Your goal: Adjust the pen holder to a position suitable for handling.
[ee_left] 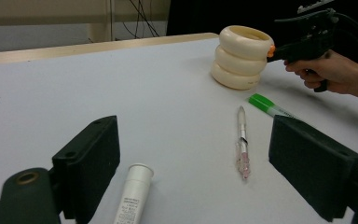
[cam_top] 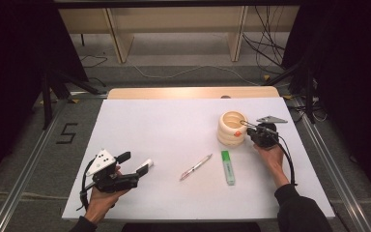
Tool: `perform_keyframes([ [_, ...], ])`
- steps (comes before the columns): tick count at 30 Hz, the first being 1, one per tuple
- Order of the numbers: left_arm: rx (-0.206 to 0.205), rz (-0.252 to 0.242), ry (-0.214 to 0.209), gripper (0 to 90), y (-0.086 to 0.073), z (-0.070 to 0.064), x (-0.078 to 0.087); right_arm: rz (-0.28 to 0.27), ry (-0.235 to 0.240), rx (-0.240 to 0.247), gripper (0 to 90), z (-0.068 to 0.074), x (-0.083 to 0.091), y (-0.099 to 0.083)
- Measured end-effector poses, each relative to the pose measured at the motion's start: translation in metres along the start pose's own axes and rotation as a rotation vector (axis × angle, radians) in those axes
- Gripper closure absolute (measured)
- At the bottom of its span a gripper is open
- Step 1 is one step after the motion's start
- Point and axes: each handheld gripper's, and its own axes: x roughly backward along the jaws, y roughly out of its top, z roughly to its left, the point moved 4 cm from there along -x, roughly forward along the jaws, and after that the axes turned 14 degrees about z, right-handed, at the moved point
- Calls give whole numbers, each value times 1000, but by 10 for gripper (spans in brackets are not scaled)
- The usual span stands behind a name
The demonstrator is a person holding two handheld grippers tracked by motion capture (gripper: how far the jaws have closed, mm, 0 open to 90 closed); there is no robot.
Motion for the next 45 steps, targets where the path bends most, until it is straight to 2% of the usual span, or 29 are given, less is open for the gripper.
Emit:
perform_keyframes([
  [7, 6, -5, -1, 162, 0, 0, 0, 1, 25, 27, 900, 24, -10, 9],
  [16, 1, -4, 0, 163, 0, 0, 1, 11, 49, 86, 900, 55, -20, 17],
  [29, 1, -1, 2, 164, 0, 0, 1, 15, 80, 136, 900, 90, -30, 24],
  [36, 1, -3, 3, 164, 0, 0, 1, 24, 88, 167, 900, 104, -36, 24],
  [45, 1, 1, 3, 163, 0, 0, 1, 28, 93, 169, 900, 107, -39, 24],
])
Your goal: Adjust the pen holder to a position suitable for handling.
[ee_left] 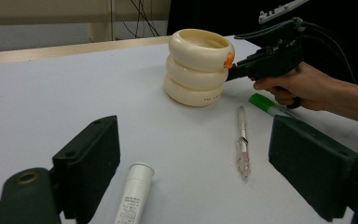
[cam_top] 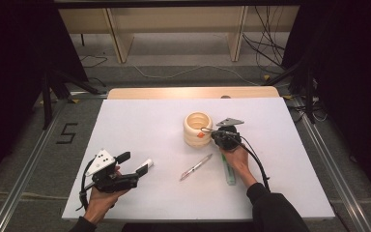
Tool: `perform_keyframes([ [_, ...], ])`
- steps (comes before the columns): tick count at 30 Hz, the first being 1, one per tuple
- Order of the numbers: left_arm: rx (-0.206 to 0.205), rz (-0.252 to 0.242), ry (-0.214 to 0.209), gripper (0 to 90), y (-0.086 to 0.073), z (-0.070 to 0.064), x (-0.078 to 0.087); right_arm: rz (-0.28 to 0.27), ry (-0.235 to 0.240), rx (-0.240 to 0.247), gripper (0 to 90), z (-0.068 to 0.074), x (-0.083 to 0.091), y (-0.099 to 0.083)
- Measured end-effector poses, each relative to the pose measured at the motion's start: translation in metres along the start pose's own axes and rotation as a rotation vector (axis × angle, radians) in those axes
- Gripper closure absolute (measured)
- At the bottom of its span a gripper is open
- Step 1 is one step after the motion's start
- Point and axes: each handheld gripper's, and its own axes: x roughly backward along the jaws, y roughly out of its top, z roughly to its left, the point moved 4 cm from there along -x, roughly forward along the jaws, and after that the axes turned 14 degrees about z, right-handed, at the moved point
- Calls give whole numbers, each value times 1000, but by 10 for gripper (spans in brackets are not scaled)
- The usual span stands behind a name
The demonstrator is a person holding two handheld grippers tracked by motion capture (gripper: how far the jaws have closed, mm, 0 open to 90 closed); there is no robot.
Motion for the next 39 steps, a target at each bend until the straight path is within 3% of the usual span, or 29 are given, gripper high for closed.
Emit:
perform_keyframes([
  [6, 3, 4, 2, 163, -1, 0, 0, -12, -8, -15, 900, -3, 5, 0],
  [17, 6, 24, 10, 164, -1, 2, -2, -47, -11, -66, 878, -24, 29, -6],
  [28, 13, 39, 10, 164, -2, 2, -4, -97, 61, -78, 616, -21, 58, -11],
  [39, 23, 59, 19, 164, -2, 6, -5, -146, 118, -55, 451, -10, 79, -17],
])
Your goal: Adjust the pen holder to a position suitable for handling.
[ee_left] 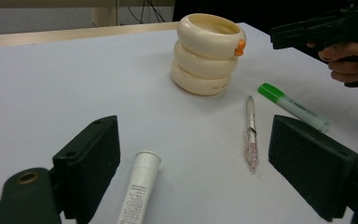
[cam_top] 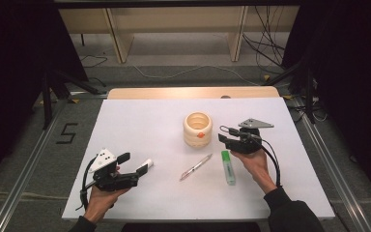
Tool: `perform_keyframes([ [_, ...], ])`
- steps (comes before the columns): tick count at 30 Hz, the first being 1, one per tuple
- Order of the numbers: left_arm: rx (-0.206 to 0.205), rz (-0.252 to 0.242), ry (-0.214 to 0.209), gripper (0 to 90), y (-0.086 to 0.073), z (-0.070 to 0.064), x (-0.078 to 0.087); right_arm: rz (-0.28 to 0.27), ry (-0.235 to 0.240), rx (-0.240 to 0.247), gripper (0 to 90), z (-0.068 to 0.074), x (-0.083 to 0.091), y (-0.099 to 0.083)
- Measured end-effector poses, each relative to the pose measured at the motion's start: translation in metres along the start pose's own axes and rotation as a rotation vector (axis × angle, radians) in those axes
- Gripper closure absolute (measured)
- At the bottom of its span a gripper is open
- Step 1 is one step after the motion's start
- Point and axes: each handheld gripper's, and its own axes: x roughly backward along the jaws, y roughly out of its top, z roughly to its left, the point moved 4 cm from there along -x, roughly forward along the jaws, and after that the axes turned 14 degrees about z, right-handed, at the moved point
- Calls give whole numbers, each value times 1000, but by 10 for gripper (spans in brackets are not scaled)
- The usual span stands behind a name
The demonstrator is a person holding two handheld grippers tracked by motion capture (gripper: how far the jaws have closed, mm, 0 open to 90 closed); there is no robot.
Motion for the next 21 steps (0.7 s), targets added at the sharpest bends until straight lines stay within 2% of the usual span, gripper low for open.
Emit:
perform_keyframes([
  [5, 13, 4, 1, 164, 1, 1, -2, -17, 24, 7, 416, 5, 10, -2],
  [10, 16, 30, -1, 164, 1, 1, -3, -24, 37, 16, 389, 12, 17, -6],
  [18, 11, 52, 8, 164, 2, 3, -6, -37, 54, 36, 367, 20, 29, -14],
  [21, -4, 77, 24, 164, 2, 4, -6, -30, 52, 38, 360, 22, 33, -18],
])
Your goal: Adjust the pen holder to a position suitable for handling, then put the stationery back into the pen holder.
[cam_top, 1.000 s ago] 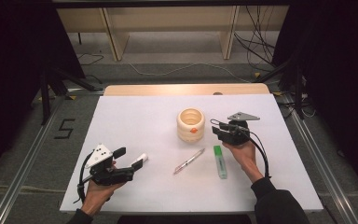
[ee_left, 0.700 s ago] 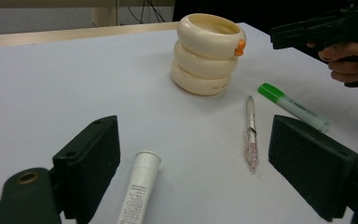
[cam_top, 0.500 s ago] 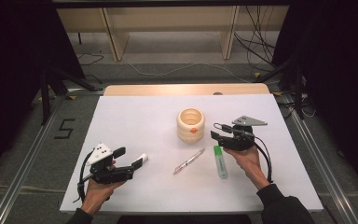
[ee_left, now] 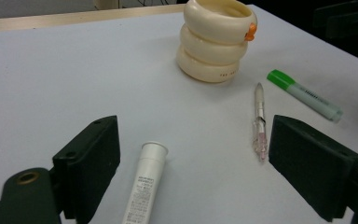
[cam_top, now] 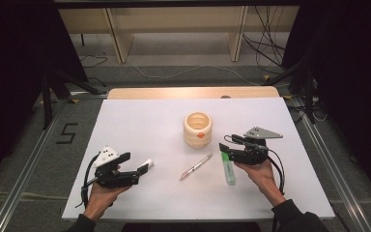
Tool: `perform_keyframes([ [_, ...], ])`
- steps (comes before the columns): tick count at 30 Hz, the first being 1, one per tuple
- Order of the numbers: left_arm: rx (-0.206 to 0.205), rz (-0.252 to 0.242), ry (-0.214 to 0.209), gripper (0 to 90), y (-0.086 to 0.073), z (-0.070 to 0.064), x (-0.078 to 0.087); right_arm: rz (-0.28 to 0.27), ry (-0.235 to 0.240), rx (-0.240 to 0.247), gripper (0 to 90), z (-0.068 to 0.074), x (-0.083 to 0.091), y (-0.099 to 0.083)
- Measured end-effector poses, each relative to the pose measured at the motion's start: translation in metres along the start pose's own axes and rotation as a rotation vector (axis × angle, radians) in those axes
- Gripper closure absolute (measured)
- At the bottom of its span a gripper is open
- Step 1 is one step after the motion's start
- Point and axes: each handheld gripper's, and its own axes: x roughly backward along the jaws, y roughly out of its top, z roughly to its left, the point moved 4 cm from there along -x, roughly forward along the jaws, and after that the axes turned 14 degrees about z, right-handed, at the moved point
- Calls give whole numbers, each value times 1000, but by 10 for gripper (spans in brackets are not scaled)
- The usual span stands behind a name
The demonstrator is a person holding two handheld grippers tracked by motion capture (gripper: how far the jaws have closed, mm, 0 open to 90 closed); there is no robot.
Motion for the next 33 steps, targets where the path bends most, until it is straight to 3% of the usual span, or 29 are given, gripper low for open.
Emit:
perform_keyframes([
  [22, -11, 146, 29, 164, -4, 5, -10, 12, 8, 15, 316, 10, 15, -22],
  [33, -25, 226, 62, 163, 3, 10, -16, 19, 18, 18, 303, 14, 19, -29],
])
